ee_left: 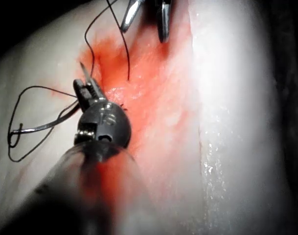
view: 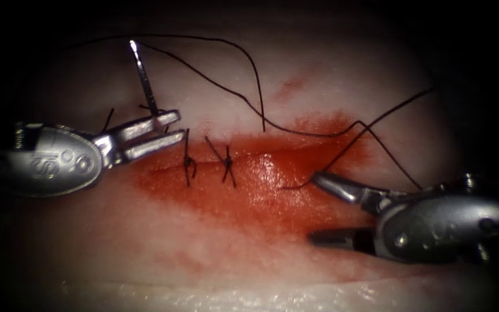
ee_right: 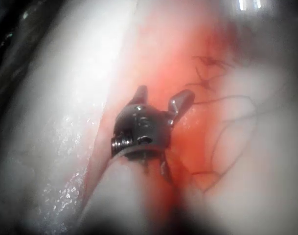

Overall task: Wound Closure
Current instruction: Grasp suture and pull away with right hand. Repeat until short tail remains above wound

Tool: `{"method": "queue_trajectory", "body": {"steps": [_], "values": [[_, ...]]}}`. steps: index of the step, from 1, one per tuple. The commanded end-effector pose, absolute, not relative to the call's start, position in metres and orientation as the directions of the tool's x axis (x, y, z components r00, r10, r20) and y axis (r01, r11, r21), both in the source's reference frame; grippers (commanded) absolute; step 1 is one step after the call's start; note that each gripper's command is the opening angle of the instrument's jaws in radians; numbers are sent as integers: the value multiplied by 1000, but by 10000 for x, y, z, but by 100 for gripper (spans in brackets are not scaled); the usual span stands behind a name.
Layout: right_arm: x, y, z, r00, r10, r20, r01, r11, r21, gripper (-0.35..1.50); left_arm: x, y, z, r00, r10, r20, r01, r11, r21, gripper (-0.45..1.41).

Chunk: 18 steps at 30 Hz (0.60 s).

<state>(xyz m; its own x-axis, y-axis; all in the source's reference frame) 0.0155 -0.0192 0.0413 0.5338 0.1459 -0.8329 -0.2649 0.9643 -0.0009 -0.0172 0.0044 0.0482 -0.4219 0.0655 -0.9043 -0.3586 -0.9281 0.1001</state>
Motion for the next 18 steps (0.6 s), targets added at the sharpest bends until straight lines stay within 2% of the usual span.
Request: {"method": "queue_trajectory", "body": {"steps": [1,2,4,5,6,9,10,14,16,17,18], "values": [[158,-200,422,526,204,-826,-288,956,53,84,-179,44,488,-422,65,-904,-360,-928,101,-45],[158,-202,423,518,231,-823,-301,951,77,91,-179,43,488,-422,65,-904,-360,-927,101,-45],[159,-204,425,499,283,-819,-330,936,123,93,-180,43,488,-422,65,-904,-360,-927,101,-45],[159,-205,425,495,293,-818,-336,933,131,88,-180,43,488,-422,65,-904,-360,-927,101,-45],[159,-205,426,483,338,-808,-356,919,171,71,-180,43,488,-422,65,-904,-360,-927,101,-45],[157,-204,431,448,459,-768,-408,869,281,41,-180,43,488,-422,65,-904,-361,-927,101,-45],[157,-204,433,452,458,-765,-407,870,280,41,-180,43,488,-423,65,-904,-361,-927,102,-45],[157,-206,446,398,579,-712,-471,795,383,64,-180,42,488,-424,66,-903,-358,-928,101,-45],[156,-196,458,316,639,-701,-521,735,435,99,-181,42,488,-424,66,-903,-359,-928,101,-45],[156,-196,458,316,639,-701,-521,735,435,99,-181,42,488,-424,66,-903,-359,-928,101,-45],[156,-193,462,292,653,-698,-535,717,447,108,-181,42,488,-425,66,-903,-359,-928,101,-45]]}}
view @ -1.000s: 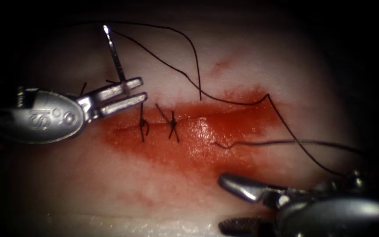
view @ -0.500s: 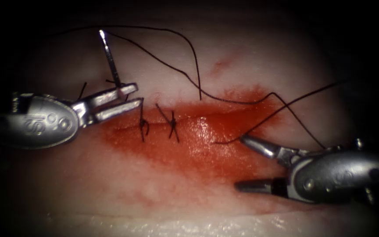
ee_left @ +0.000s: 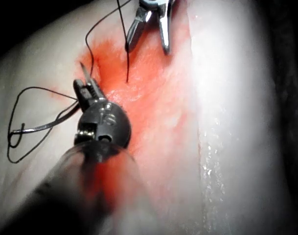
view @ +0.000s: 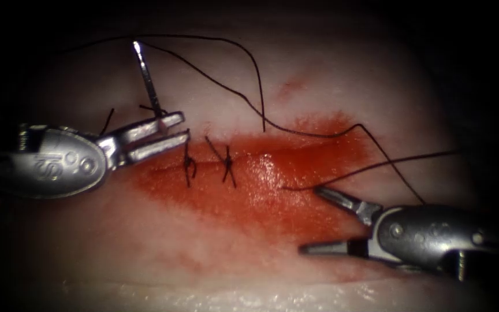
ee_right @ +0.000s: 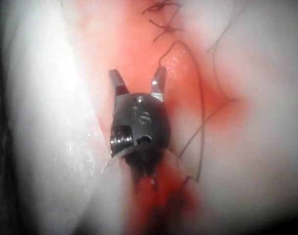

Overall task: Wound Closure
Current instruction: Grasp suture and pull away with right hand. Repeat until short tail remains above wound

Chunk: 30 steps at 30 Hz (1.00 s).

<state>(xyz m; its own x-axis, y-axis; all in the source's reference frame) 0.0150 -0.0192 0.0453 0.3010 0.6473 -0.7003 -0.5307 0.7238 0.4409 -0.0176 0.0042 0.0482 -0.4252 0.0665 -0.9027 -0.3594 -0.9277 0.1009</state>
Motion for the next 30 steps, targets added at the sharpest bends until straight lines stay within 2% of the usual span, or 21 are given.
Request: {"method": "queue_trajectory", "body": {"steps": [1,2,3,4,7,10,11,12,25,30], "values": [[156,-191,465,278,665,-694,-544,704,457,110,-181,42,488,-425,66,-903,-359,-928,101,-45],[158,-188,471,266,675,-688,-546,694,470,96,-181,42,488,-426,66,-902,-357,-929,101,-45],[158,-188,471,266,675,-688,-546,694,470,96,-181,42,488,-426,66,-902,-357,-929,101,-45],[160,-185,476,261,677,-688,-540,693,477,78,-181,42,488,-426,66,-902,-357,-929,101,-45],[163,-182,483,254,678,-690,-547,689,476,64,-181,42,488,-426,66,-902,-357,-929,101,-45],[166,-181,487,251,676,-693,-550,689,472,5,-181,42,488,-426,66,-902,-357,-929,101,-45],[167,-181,487,251,676,-693,-550,689,472,-23,-181,42,488,-426,66,-902,-357,-929,101,-45],[168,-183,486,251,675,-693,-550,689,472,-35,-181,42,488,-426,66,-902,-357,-929,101,-45],[170,-207,433,314,512,-800,-467,816,339,-35,-181,42,489,-426,65,-902,-357,-929,101,-45],[173,-216,419,346,516,-784,-478,816,326,-35,-183,42,489,-427,65,-902,-358,-928,102,-45]]}}
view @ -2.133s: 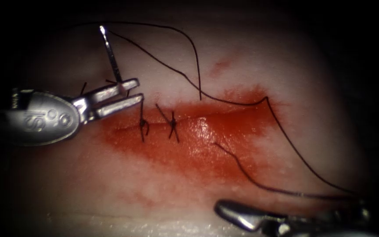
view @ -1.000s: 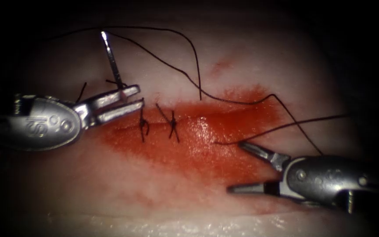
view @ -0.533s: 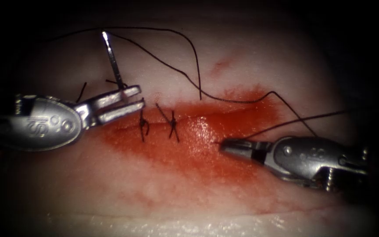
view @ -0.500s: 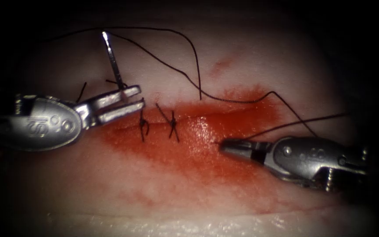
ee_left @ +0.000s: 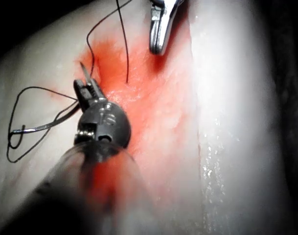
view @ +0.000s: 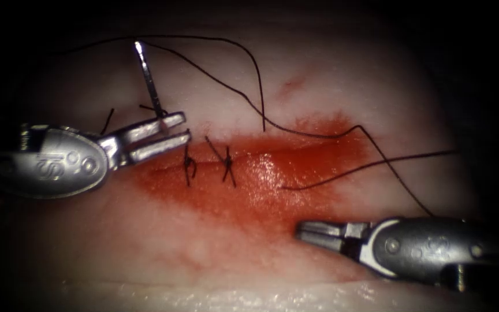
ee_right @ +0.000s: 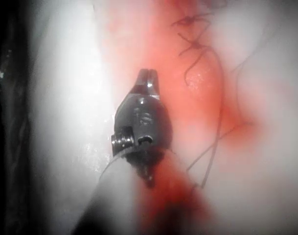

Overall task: Wound Closure
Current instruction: Grasp suture and pull away with right hand. Repeat until short tail remains above wound

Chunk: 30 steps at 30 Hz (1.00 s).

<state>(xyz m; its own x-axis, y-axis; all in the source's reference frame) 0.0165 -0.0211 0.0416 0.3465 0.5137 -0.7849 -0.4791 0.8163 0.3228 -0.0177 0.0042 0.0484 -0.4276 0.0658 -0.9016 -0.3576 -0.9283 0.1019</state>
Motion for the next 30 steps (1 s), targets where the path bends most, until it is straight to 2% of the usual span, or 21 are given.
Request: {"method": "queue_trajectory", "body": {"steps": [1,2,4,8,11,12,13,14,15,26,27,28,29,30], "values": [[171,-206,427,342,534,-774,-492,803,337,49,-184,41,490,-430,66,-900,-355,-929,102,-45],[170,-202,431,332,547,-769,-501,792,348,79,-184,41,490,-430,66,-900,-354,-930,102,-45],[167,-194,445,292,569,-768,-529,766,366,111,-184,41,490,-430,66,-900,-354,-930,102,-45],[170,-188,461,278,575,-770,-548,753,364,125,-184,41,490,-430,65,-900,-354,-930,102,-45],[177,-183,466,266,584,-767,-562,740,368,123,-184,41,490,-430,65,-900,-354,-930,102,-45],[179,-180,466,265,585,-767,-562,740,370,115,-183,41,490,-430,65,-900,-354,-930,102,-45],[179,-180,466,265,585,-767,-562,740,370,115,-183,41,490,-430,65,-900,-354,-930,102,-45],[179,-178,468,264,591,-762,-559,738,378,91,-183,41,490,-430,65,-901,-354,-930,102,-45],[179,-177,469,267,591,-761,-558,739,378,88,-183,41,490,-430,65,-901,-354,-930,102,-45],[167,-204,456,279,582,-764,-521,760,389,99,-184,41,492,-430,69,-900,-355,-930,98,-45],[167,-209,454,291,583,-759,-506,767,395,83,-185,41,493,-432,69,-899,-353,-931,98,-45],[167,-209,454,291,583,-759,-506,767,395,83,-185,41,493,-432,69,-899,-353,-931,98,-45],[164,-213,453,305,584,-752,-487,775,403,68,-184,41,493,-432,69,-899,-353,-931,98,-45],[164,-213,453,305,584,-752,-487,775,403,68,-184,41,493,-432,69,-899,-353,-931,98,-45]]}}
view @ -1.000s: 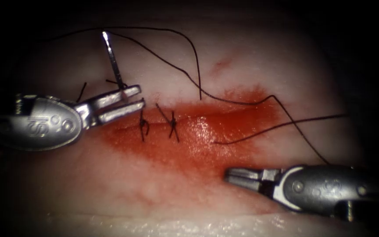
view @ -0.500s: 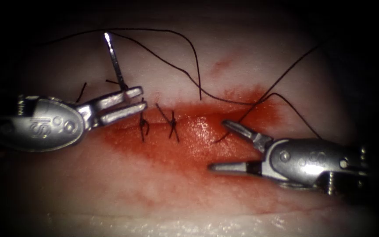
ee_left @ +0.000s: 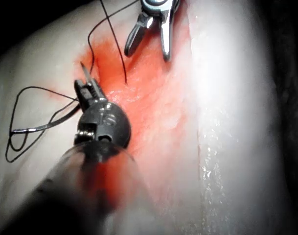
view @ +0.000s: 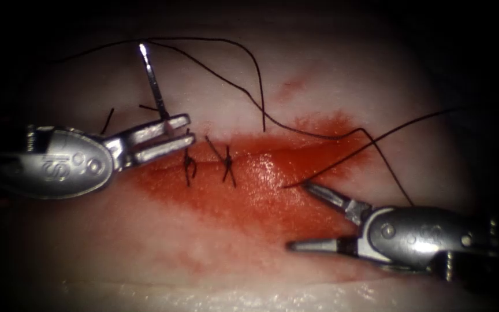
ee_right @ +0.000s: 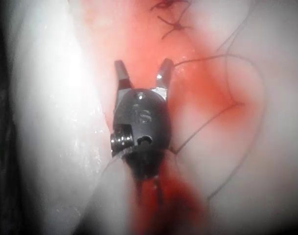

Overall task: Wound Closure
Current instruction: Grasp suture and pull away with right hand. Repeat until short tail remains above wound

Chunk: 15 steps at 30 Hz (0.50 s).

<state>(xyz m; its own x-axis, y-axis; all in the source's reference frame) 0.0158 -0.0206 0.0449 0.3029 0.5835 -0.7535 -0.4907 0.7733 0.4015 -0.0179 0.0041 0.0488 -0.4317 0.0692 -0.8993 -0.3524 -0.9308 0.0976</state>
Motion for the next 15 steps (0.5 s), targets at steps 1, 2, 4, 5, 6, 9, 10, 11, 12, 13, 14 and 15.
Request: {"method": "queue_trajectory", "body": {"steps": [1,2,4,5,6,9,10,11,12,13,14,15], "values": [[163,-213,454,308,583,-752,-485,776,403,68,-184,41,493,-432,69,-899,-353,-931,98,-45],[156,-212,458,316,581,-750,-476,781,404,68,-185,41,493,-432,69,-899,-353,-930,98,-45],[150,-207,463,322,581,-748,-480,781,400,68,-185,41,494,-432,69,-899,-354,-930,99,-45],[147,-201,467,323,582,-747,-483,780,399,68,-186,40,494,-433,69,-899,-354,-930,100,-45],[147,-201,467,323,582,-747,-483,780,399,68,-186,40,494,-433,69,-899,-354,-930,100,-45],[147,-183,479,288,587,-756,-515,761,395,74,-187,39,494,-435,68,-898,-353,-930,100,-45],[149,-180,480,286,588,-757,-518,759,394,78,-187,39,494,-435,68,-898,-353,-930,100,-45],[151,-177,482,286,588,-757,-521,758,393,83,-187,39,494,-435,68,-898,-353,-930,100,-45],[153,-175,483,283,588,-758,-525,756,391,88,-187,39,494,-435,68,-898,-353,-930,100,-45],[156,-173,484,280,588,-759,-528,754,390,91,-187,39,494,-435,68,-898,-353,-930,100,-45],[162,-171,485,279,590,-757,-535,750,388,99,-187,39,494,-435,68,-898,-353,-930,100,-45],[168,-171,485,278,592,-756,-543,747,385,106,-187,40,494,-435,68,-898,-352,-930,100,-45]]}}
